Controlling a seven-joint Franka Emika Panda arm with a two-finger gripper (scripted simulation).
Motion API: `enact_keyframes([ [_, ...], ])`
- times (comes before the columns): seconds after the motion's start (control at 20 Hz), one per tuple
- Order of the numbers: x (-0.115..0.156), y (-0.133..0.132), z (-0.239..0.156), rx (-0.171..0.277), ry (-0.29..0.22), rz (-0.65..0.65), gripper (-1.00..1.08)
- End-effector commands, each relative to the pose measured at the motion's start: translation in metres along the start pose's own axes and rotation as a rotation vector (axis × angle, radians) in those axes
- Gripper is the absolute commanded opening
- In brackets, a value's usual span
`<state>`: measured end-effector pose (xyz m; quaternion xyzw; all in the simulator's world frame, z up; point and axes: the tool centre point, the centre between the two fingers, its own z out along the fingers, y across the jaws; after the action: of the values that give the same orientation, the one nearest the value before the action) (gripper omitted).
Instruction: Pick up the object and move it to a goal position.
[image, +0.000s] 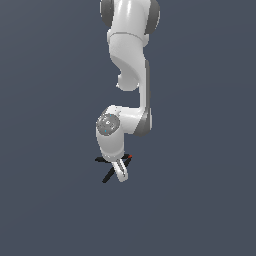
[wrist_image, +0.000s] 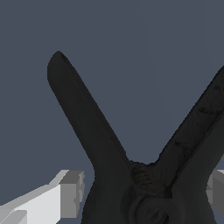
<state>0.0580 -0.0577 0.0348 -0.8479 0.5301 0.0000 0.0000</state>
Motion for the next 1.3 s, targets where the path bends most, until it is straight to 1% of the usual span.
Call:
enact_keyframes([
  [0.0, -0.007, -0.007, -0.014, 0.003, 0.001, -0.001, -1.0],
  [0.3, -0.033, -0.026, -0.062, 0.002, 0.001, 0.0, -1.0],
  [0.9, -0.095, -0.076, -0.18, 0.001, 0.002, 0.001, -1.0],
  [1.25, -0.127, -0.104, -0.242, 0.0, 0.002, 0.001, -1.0],
])
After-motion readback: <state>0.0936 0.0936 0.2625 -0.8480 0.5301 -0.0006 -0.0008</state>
